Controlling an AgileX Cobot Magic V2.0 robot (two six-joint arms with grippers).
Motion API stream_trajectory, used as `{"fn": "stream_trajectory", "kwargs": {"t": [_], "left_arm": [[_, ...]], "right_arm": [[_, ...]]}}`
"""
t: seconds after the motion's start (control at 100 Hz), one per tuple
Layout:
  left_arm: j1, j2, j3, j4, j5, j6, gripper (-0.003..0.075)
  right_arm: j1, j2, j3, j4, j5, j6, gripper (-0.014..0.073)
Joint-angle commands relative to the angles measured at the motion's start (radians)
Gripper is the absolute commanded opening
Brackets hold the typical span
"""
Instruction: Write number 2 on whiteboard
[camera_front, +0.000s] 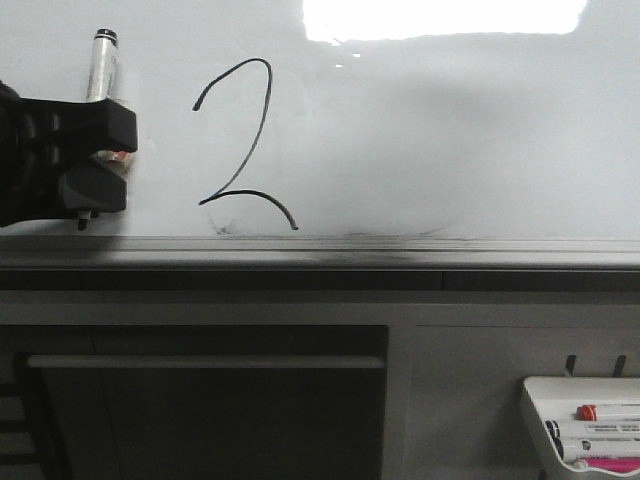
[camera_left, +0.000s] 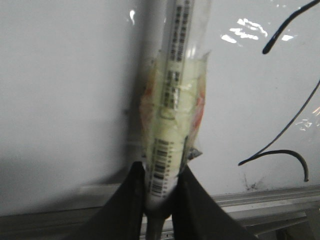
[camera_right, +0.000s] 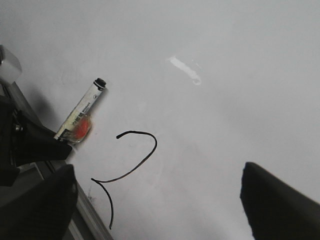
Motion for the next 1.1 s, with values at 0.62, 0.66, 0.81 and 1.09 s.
{"fn": "stream_trajectory", "kwargs": {"t": [0.62, 0.66, 0.81, 1.09], "left_arm": [[0.0, -0.099, -0.032, 0.056, -0.064, -0.007, 0.0381], [0.0, -0.128, -0.032, 0.056, -0.054, -0.007, 0.0356], [-0.003, -0.321, -0.016, 0.129, -0.047, 0.015, 0.0066], [-0.003, -0.723, 0.092, 0.263, 0.07, 0.017, -0.0019]], "right_arm": [[-0.006, -0.029, -0.036, 0.017, -0.004, -0.005, 0.0568], [-0.006, -0.038, -0.036, 0.017, 0.015, 0.008, 0.0504], [-0.02, -0.099, -0.036, 0.017, 0.126, 0.029, -0.0071], [-0.02, -0.406, 0.147, 0.017, 0.048, 0.038, -0.006]]}}
